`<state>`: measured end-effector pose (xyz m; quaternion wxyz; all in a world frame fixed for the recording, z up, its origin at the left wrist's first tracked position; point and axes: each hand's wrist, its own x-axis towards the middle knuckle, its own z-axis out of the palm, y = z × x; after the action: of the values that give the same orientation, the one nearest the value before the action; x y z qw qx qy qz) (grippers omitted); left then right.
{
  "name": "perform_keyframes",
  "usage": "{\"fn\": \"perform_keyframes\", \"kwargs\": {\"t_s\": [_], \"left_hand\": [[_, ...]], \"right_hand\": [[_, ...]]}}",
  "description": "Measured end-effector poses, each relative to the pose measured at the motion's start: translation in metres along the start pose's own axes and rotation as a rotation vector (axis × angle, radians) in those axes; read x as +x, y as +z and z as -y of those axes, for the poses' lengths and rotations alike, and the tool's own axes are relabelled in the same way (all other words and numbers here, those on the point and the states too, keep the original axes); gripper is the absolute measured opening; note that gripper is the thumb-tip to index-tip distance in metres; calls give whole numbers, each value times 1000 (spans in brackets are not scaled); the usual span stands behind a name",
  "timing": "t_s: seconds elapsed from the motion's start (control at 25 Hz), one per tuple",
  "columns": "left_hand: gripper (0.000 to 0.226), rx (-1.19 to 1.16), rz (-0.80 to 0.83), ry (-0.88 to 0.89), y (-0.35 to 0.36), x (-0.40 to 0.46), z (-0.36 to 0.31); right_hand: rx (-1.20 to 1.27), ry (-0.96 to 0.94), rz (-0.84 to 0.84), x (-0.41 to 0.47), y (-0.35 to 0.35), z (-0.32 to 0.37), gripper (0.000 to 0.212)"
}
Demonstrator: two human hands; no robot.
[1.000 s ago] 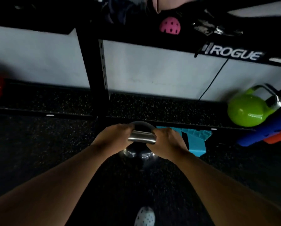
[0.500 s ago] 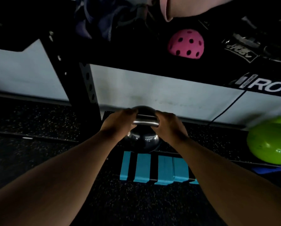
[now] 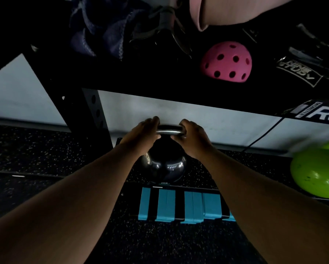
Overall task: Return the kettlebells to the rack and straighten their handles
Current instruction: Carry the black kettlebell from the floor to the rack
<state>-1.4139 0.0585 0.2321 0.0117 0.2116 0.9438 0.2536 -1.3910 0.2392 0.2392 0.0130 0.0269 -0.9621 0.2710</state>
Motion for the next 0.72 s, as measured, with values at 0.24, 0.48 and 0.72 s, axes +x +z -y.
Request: {"fn": "perform_keyframes", "kwargs": {"t_s": [0.24, 0.48, 0.72], "left_hand": [[29, -4, 8, -78, 6, 14, -2], [31, -10, -1, -63, 5, 11, -1], [57, -69, -30, -90, -4, -24, 6]], "right_hand": [[-103, 64, 73, 11, -1, -2, 37], [-88, 100, 64, 9, -1, 2, 35], [-170, -76, 54, -1, -10, 25, 43]]}}
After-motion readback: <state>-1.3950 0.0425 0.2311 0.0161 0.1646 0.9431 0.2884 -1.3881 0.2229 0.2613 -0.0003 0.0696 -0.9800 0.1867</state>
